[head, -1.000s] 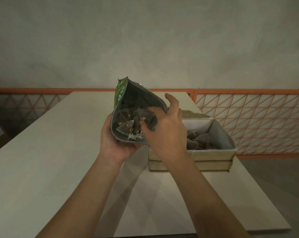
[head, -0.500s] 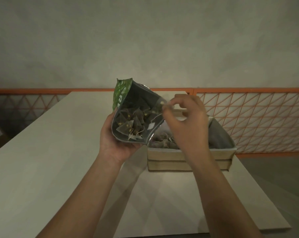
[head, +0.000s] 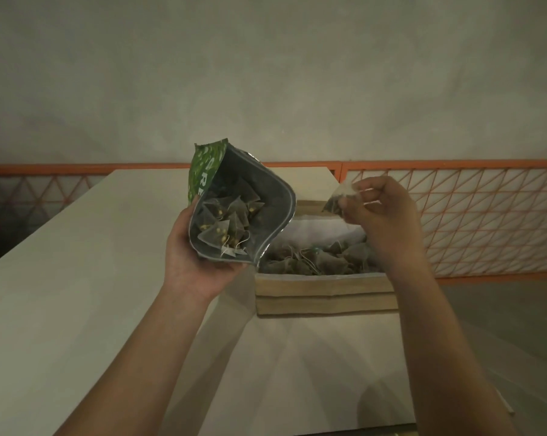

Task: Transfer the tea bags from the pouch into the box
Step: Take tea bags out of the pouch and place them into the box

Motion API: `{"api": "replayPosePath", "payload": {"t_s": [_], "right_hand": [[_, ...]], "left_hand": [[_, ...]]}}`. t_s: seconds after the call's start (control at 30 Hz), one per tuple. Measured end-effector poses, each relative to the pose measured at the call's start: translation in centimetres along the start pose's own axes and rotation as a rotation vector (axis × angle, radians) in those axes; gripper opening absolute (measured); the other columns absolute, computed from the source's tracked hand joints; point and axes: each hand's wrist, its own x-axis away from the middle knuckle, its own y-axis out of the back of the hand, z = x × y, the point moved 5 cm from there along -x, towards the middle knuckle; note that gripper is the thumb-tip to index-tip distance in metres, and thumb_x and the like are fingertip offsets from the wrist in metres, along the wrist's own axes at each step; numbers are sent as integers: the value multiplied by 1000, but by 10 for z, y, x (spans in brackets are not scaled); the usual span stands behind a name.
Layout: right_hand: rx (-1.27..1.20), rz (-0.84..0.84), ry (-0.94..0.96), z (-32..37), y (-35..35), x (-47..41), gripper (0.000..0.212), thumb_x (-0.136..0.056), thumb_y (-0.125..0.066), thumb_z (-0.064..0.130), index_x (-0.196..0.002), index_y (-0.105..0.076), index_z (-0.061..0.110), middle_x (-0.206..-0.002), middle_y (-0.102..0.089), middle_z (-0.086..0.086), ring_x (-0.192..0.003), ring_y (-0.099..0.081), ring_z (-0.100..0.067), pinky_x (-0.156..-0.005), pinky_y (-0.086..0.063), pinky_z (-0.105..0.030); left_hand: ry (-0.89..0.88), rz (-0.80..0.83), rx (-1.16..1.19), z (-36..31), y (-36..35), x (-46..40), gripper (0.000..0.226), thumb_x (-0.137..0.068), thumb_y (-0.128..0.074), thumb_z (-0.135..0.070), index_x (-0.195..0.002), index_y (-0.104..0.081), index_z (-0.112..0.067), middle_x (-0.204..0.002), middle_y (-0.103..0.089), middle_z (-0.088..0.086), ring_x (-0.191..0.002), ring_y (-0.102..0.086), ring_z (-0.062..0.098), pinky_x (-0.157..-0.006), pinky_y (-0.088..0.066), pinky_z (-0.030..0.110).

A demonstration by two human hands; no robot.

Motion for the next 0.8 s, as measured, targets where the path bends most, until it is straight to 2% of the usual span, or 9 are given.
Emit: {"api": "replayPosePath", "payload": {"t_s": [0.1, 0.23, 0.33, 0.43, 0.5, 0.57, 0.63, 0.7, 0.8], "right_hand": [[166, 65, -39, -18, -6, -2, 13, -86, -72, 19, -90, -60, 17, -86, -67, -3, -75, -69, -17, -69, -58, -28], [547, 239, -96, -43, -15, -1, 8, -88, -67, 30, -87, -64, 23, -83, -64, 13, -78, -59, -1, -69, -46, -16], [545, 179, -52, -34, -18, 5, 1, -89, -67, 25, -90, -66, 24, -81, -62, 19, -75, -58, 4, -66, -46, -11], [356, 44, 134, 3, -30, 23, 8, -90, -66, 20, -89, -63, 27, -81, -60, 19, -73, -56, 8, -58, -44, -6], [268, 41, 296, 29, -45, 40, 8, -88, -67, 20, -90, -65, 27, -80, -60, 17, -74, -55, 3, -62, -44, -8], [346, 96, 452, 44, -67, 56, 7, -86, -70, 22, -92, -71, 24, -80, -60, 15, -74, -51, 1, -66, -40, -9], [469, 173, 548, 47, -90, 62, 10, -84, -73, 20, -94, -75, 22, -82, -62, 9, -80, -50, -3, -72, -41, -16], [631, 245, 616, 45, -110, 65, 21, -80, -72, 13, -99, -76, 21, -87, -65, 1, -87, -54, -19, -74, -44, -29], [881, 328, 622, 46, -129, 68, 44, -80, -69, 12, -120, -68, 31, -102, -61, 0, -99, -50, -26, -82, -37, -36]], "left_hand": [[0, -24, -10, 1, -3, 0, 58, -76, -64, -42, -131, -64, -23, -148, -54, 10, -120, -60, 35, -88, -59, 46], [1, -54, 16, 4, -1, 0, 54, -80, -59, -46, -127, -69, -21, -143, -58, 14, -118, -63, 37, -85, -60, 47], [-5, -67, 14, 4, -2, 2, 48, -81, -58, -46, -116, -76, -19, -139, -61, 15, -107, -70, 37, -85, -60, 46], [-9, -52, 32, 4, -2, 2, 49, -80, -59, -45, -118, -75, -18, -139, -61, 16, -106, -70, 38, -82, -61, 46], [-2, -50, 35, 4, 1, 1, 55, -84, -58, -47, -130, -68, -19, -143, -58, 16, -115, -64, 38, -85, -60, 45], [-3, -80, 30, 4, 5, -1, 60, -88, -54, -49, -139, -61, -18, -146, -56, 14, -117, -61, 35, -85, -59, 41], [-23, -104, 27, 2, 8, -1, 57, -88, -54, -48, -131, -65, -14, -134, -64, 14, -104, -68, 31, -78, -61, 36], [-45, -131, 17, 1, 9, 0, 49, -88, -53, -47, -117, -71, -12, -117, -71, 12, -92, -72, 27, -74, -61, 32], [-69, -170, 3, 0, 14, 1, 49, -95, -48, -49, -109, -77, -13, -116, -72, 9, -99, -71, 25, -87, -53, 33]]}}
